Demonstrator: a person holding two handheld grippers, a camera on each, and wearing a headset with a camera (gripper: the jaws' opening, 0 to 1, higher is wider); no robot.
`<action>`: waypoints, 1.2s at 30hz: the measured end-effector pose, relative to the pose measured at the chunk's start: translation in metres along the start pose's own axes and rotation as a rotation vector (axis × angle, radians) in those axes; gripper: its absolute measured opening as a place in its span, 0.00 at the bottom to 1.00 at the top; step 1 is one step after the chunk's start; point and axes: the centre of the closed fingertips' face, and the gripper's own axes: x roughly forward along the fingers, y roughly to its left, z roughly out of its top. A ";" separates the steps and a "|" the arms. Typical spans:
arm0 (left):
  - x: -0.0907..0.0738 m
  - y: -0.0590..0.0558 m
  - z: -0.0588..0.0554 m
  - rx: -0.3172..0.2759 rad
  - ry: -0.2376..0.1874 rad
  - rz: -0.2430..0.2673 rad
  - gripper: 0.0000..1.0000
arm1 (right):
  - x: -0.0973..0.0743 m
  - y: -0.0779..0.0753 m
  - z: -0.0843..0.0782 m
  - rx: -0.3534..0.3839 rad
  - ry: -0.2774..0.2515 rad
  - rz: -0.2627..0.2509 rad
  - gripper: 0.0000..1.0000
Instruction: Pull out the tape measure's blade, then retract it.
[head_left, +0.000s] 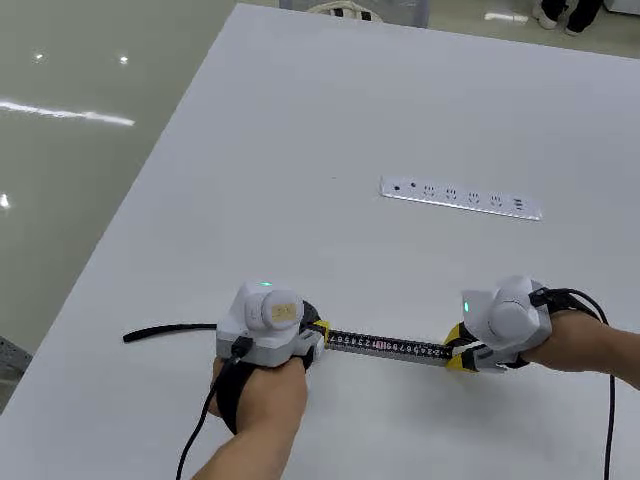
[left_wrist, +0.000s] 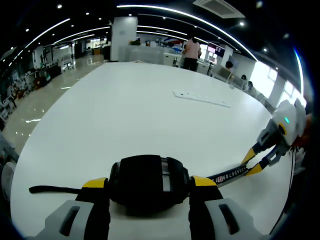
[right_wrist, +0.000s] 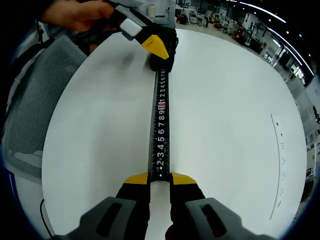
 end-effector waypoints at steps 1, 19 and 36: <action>0.000 0.000 0.000 0.000 0.001 0.000 0.60 | 0.000 0.000 0.001 -0.001 -0.001 0.001 0.14; 0.001 0.000 0.000 0.001 0.003 -0.003 0.60 | 0.010 -0.001 0.023 -0.017 -0.018 0.008 0.14; 0.001 0.000 0.000 0.003 0.008 -0.004 0.60 | 0.019 -0.002 0.045 -0.036 -0.036 0.017 0.14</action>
